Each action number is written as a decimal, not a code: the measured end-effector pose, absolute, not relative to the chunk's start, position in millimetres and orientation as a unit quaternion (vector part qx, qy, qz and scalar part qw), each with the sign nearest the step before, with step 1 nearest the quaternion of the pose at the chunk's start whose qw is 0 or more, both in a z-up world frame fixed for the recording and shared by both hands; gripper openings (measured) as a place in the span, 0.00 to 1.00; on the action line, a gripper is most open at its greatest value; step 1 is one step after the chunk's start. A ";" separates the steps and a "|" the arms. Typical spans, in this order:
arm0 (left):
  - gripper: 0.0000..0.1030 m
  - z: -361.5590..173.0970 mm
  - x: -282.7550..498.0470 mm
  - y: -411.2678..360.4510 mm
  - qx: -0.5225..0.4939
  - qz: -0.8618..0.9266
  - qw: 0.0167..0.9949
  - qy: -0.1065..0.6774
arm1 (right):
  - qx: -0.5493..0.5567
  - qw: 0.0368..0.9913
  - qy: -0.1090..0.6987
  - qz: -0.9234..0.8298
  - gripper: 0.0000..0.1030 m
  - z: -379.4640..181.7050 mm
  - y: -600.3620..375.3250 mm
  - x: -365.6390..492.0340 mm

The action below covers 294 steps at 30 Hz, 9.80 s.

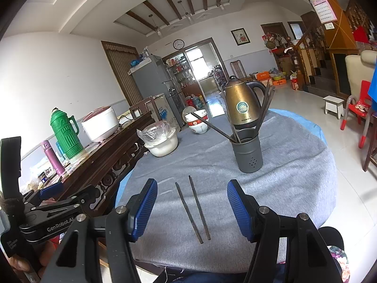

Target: Organize utensils

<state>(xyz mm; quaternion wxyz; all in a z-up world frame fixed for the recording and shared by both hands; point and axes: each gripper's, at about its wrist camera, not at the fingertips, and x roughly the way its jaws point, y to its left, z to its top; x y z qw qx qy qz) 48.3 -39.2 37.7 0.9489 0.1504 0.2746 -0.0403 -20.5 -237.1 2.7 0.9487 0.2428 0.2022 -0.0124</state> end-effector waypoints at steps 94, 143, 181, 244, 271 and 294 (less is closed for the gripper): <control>0.87 15.8 56.8 -19.1 0.133 -0.029 0.940 0.314 | 0.232 0.947 0.223 0.000 0.64 -5.6 -229.9 -12.6; 0.87 -4.2 68.6 -4.8 0.110 -0.023 0.931 0.348 | 0.223 0.938 0.266 0.009 0.64 -20.5 -220.5 2.7; 0.87 -96.7 219.9 28.7 0.009 0.038 0.849 0.528 | 0.122 0.889 0.436 0.069 0.64 -112.0 -197.1 243.4; 0.31 -126.3 321.8 -107.9 0.070 -0.251 0.774 0.577 | 0.198 0.862 0.466 -0.005 0.31 -135.6 -292.7 216.4; 0.06 -86.3 291.6 -121.7 0.035 -0.244 0.815 0.524 | 0.216 0.885 0.411 0.018 0.06 -105.6 -305.2 203.6; 0.06 36.0 212.0 -150.3 0.096 -0.259 0.884 0.377 | 0.313 0.918 0.240 0.035 0.06 -34.7 -350.2 125.1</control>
